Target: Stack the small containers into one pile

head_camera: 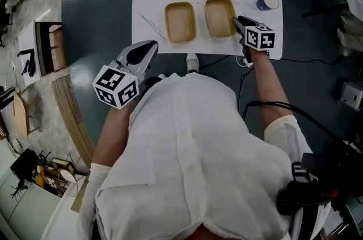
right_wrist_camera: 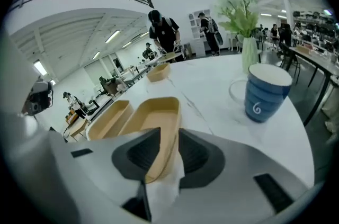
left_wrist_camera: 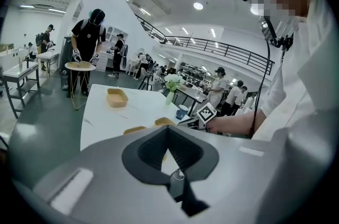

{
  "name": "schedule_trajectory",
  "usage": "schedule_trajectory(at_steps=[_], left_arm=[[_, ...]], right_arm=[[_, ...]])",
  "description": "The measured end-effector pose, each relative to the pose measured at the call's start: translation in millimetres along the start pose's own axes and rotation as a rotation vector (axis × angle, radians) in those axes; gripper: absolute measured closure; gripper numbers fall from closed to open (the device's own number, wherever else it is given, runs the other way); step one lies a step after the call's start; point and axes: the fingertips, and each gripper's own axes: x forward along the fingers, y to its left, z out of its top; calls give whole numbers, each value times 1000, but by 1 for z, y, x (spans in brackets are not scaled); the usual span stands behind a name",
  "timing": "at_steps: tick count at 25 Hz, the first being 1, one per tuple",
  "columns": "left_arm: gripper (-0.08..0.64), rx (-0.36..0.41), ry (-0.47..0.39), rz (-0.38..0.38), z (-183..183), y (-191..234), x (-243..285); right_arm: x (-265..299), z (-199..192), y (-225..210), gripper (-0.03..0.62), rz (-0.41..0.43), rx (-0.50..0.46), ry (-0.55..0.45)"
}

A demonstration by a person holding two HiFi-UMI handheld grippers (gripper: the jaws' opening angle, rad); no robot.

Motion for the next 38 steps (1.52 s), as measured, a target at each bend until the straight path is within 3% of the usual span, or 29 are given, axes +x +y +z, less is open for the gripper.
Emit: schedule_trajectory(at_steps=[8, 10, 15, 22, 38], left_arm=[[554, -17, -3, 48, 5, 7, 5], [554, -14, 0, 47, 6, 8, 4], [554, -22, -11, 45, 8, 9, 1], [554, -23, -22, 43, 4, 16, -16], [554, -8, -61, -10, -13, 26, -64]], right_arm=[[26, -7, -14, 503, 33, 93, 23], [27, -6, -14, 532, 37, 109, 9], [22, -8, -16, 571, 5, 134, 8], [10, -4, -14, 574, -30, 216, -41], [-8, 22, 64, 575, -68, 357, -166]])
